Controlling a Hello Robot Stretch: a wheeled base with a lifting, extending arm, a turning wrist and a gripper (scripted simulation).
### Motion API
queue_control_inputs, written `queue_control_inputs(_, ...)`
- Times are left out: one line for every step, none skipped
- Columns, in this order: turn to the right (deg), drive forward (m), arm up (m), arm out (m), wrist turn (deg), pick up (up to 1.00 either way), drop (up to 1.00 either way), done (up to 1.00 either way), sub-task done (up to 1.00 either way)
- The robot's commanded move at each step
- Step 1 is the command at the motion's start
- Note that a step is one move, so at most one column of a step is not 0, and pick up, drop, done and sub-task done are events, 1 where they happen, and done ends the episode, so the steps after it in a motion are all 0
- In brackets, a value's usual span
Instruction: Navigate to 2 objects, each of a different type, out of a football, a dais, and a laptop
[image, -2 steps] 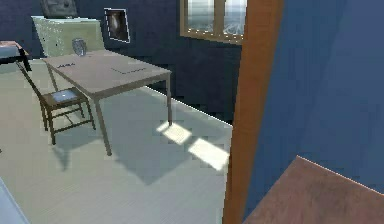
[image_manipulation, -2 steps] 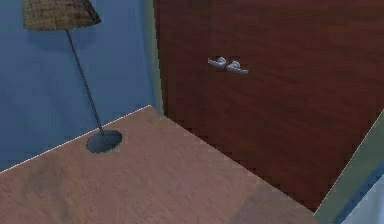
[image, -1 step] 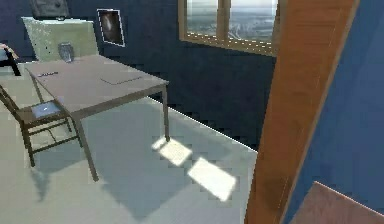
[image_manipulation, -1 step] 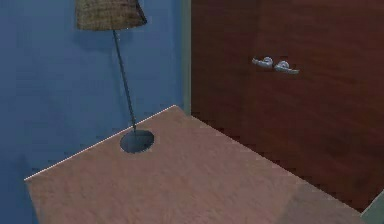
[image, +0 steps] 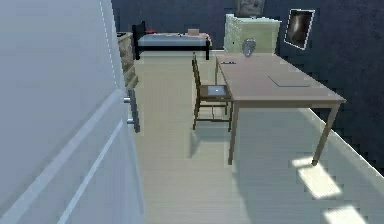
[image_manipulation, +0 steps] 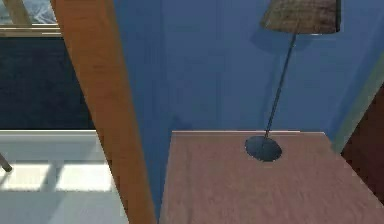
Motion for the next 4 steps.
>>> queue_control_inputs(0.0,1.0,0.0,0.0,0.0,0.0,0.0,0.0,0.0)
queue_control_inputs(-6.0,0.0,0.0,0.0,0.0,0.0,0.0,0.0,0.0)
queue_control_inputs(0.0,0.4,0.0,0.0,0.0,0.0,0.0,0.0,0.0)
queue_control_inputs(-45.0,0.0,0.0,0.0,0.0,0.0,0.0,0.0,0.0)
